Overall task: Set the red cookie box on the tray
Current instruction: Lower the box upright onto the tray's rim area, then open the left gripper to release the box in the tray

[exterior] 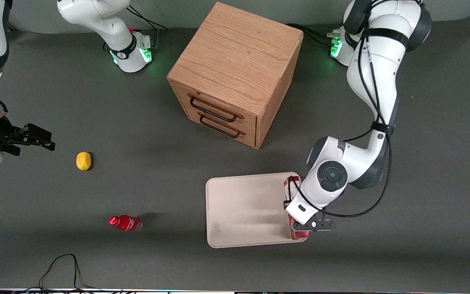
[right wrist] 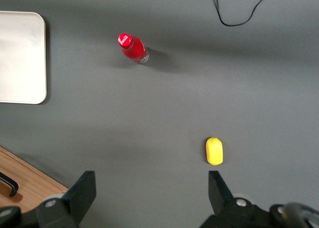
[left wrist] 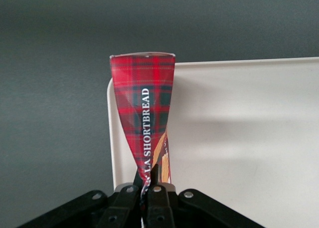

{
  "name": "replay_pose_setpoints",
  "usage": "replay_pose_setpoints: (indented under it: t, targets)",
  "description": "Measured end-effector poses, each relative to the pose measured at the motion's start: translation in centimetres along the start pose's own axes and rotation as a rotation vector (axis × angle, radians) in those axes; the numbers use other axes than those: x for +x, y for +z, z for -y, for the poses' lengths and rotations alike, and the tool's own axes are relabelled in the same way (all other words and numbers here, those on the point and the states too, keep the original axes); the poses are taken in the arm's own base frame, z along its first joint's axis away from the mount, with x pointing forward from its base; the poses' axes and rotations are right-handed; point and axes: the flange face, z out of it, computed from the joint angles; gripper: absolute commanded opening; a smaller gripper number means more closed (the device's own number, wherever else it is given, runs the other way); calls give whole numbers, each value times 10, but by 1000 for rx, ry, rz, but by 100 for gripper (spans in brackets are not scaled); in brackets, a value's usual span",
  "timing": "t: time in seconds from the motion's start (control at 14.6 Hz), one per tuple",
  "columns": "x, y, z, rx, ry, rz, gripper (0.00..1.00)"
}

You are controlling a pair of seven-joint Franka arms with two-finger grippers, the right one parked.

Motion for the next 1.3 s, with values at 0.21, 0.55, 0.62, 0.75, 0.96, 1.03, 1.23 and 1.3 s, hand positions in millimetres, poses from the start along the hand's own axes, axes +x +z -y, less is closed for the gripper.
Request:
replay_pose_setpoints:
  t: [0.21,0.55,0.62,0.75,0.96,1.03,1.23,1.3]
  targets:
    - [-2,4,-1,-1,4,-2,100]
    - [0,-1,-1,3,5,-11,100]
    - [0,-4,-1,3,0,-11,100]
    - [1,-21,-1,16,-23,10,100]
    - [0,-90,-3,38,-48,37,100]
    - [-2,-122,-3,44,-50,43,100]
    - [-21,-218,-4,54,-43,56,100]
    - [-29,-247,-5,52,-39,53,100]
